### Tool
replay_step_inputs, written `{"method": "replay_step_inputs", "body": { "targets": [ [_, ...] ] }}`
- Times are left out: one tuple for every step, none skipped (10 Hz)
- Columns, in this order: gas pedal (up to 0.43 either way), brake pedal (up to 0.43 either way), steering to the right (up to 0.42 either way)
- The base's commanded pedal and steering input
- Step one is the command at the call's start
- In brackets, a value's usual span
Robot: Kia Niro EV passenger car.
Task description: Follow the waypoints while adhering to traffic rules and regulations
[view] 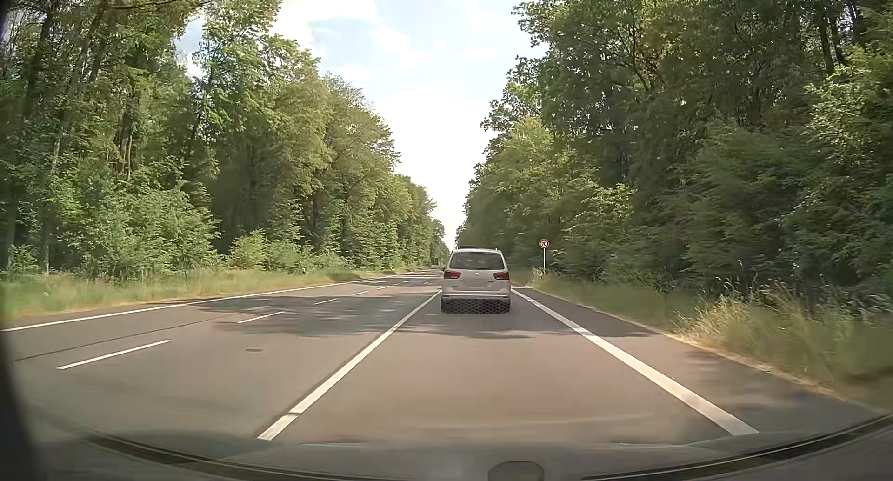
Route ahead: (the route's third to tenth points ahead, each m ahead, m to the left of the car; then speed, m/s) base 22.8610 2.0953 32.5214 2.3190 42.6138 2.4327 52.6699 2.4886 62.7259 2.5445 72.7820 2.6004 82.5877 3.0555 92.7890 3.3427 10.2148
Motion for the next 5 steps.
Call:
{"method": "replay_step_inputs", "body": {
  "targets": [
    [0.000, 0.037, -0.002],
    [0.000, 0.037, -0.002],
    [0.000, 0.030, -0.003],
    [0.000, 0.037, -0.003],
    [0.000, 0.030, -0.003]
  ]
}}
